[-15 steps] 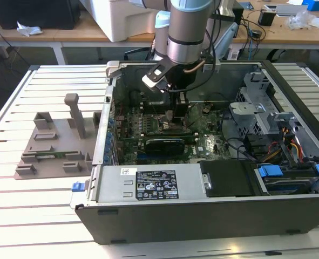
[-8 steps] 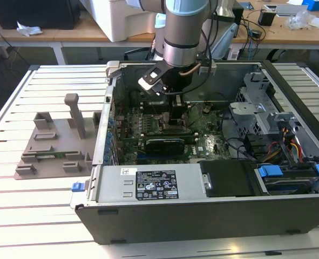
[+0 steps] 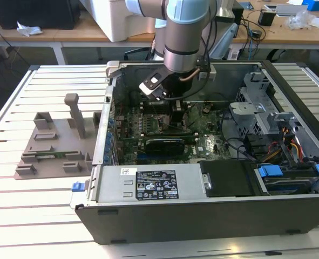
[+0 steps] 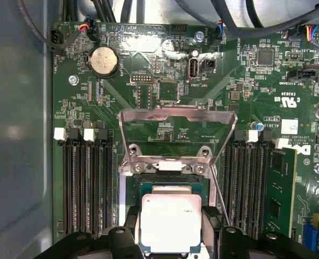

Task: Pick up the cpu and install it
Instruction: 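Place the cpu into insertion slot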

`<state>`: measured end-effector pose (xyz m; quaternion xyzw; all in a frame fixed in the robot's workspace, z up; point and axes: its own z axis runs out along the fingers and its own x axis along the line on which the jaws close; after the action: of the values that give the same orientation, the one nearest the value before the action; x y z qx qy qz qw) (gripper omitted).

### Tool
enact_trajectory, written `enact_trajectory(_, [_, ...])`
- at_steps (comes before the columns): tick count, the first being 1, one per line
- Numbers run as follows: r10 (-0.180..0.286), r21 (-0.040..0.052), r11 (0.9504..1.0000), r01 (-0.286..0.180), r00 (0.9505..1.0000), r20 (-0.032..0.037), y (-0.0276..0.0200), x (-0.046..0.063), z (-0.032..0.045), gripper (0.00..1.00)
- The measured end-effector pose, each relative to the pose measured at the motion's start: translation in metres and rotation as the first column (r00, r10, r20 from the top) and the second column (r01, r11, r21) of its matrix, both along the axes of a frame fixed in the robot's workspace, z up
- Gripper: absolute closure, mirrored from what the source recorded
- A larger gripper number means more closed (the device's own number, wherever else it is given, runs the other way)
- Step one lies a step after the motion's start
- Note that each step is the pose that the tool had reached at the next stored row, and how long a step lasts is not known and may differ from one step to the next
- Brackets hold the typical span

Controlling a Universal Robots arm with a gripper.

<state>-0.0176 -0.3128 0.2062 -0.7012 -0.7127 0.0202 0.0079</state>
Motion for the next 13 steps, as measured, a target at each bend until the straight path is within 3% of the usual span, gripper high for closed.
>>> enact_trajectory(5, [0.0,-0.0001,1.0,0.0,1.0,-0.0001,0.0,0.0002,-0.0051,0.46])
enact_trajectory(13, [0.0,0.0001,1.0,0.0,1.0,0.0001,0.0,0.0004,-0.0063,0.46])
